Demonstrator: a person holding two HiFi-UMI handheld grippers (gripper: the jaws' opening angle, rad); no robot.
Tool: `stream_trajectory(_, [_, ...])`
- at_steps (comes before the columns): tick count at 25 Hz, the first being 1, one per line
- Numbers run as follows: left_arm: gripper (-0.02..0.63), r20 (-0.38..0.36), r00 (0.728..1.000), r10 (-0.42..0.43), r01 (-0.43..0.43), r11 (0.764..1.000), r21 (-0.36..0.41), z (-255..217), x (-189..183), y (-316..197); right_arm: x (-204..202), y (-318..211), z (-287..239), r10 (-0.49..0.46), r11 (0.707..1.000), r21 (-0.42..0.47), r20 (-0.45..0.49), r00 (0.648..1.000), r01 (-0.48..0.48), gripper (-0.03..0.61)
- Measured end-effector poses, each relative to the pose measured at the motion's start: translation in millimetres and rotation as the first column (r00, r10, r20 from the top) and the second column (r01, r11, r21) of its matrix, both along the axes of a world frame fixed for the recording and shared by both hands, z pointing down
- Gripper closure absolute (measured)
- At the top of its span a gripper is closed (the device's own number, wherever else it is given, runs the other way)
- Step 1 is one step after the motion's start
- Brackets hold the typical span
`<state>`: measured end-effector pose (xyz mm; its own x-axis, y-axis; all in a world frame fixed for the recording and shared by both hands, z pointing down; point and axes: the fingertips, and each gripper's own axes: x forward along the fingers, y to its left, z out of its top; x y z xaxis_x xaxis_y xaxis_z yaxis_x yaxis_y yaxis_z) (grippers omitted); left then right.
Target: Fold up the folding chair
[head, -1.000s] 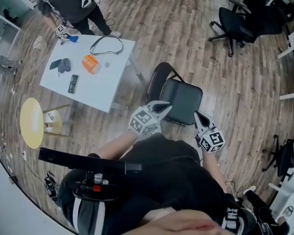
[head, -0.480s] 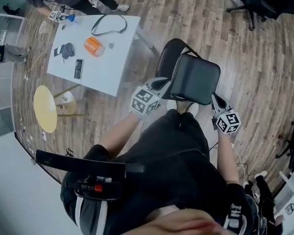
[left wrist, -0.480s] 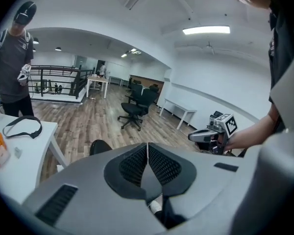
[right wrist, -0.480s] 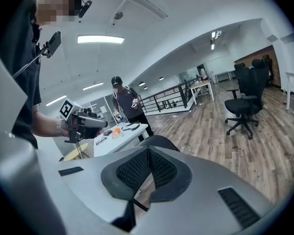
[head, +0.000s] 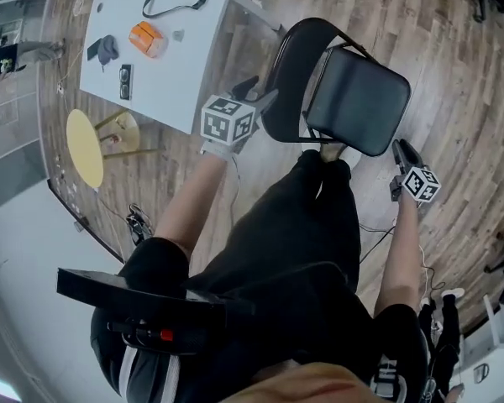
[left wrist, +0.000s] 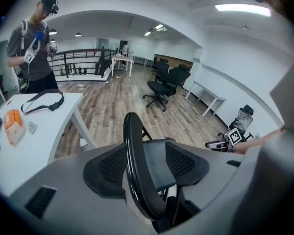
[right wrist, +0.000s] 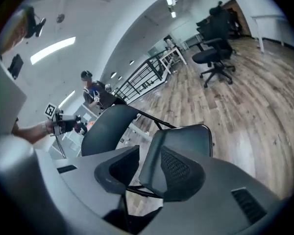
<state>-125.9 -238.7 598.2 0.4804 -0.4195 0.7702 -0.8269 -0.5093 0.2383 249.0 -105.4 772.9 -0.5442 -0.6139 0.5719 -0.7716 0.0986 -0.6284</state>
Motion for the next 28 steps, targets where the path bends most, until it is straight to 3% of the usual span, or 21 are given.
stream_trajectory(3, [0.373, 0.031, 1.000, -0.003, 0.005, 0.997, -0.079, 37, -10, -2, 20, 10, 54, 0.123, 0.991, -0.066, 0.144, 0.982, -0.115, 0.389])
stream_trajectory(6, [0.370, 0.068, 0.997, 0.038, -0.029, 0.991, -0.130, 69, -14, -3, 36, 16, 114, 0.177, 0.979, -0.136, 0.226, 0.958, -0.149, 0.317])
stream_trajectory(11, [0.370, 0.134, 0.986, 0.096, -0.070, 0.980, -0.186, 105, -16, 8, 53, 32, 192, 0.146, 0.971, -0.226, 0.293, 0.945, -0.080, 0.288])
stream_trajectory(17, [0.370, 0.087, 0.995, 0.055, -0.031, 0.967, -0.252, 121, -8, 9, 56, 28, 256, 0.075, 0.950, -0.310, 0.335, 0.939, 0.035, 0.266])
stream_trajectory(21, [0.370, 0.070, 0.997, 0.037, -0.015, 0.955, -0.296, 128, -3, 5, 48, 12, 287, 0.057, 0.950, -0.308, 0.353, 0.934, 0.058, 0.244])
stream_trajectory(26, [0.373, 0.052, 0.997, 0.047, -0.027, 0.940, -0.341, 142, 7, 8, 37, -17, 298, 0.024, 0.969, -0.229, 0.478, 0.878, 0.098, 0.241])
stream_trajectory(28, [0.420, 0.058, 0.996, 0.068, -0.044, 0.937, -0.346, 145, 9, 10, 27, -22, 303, -0.006, 0.967, -0.215, 0.517, 0.856, 0.137, 0.242])
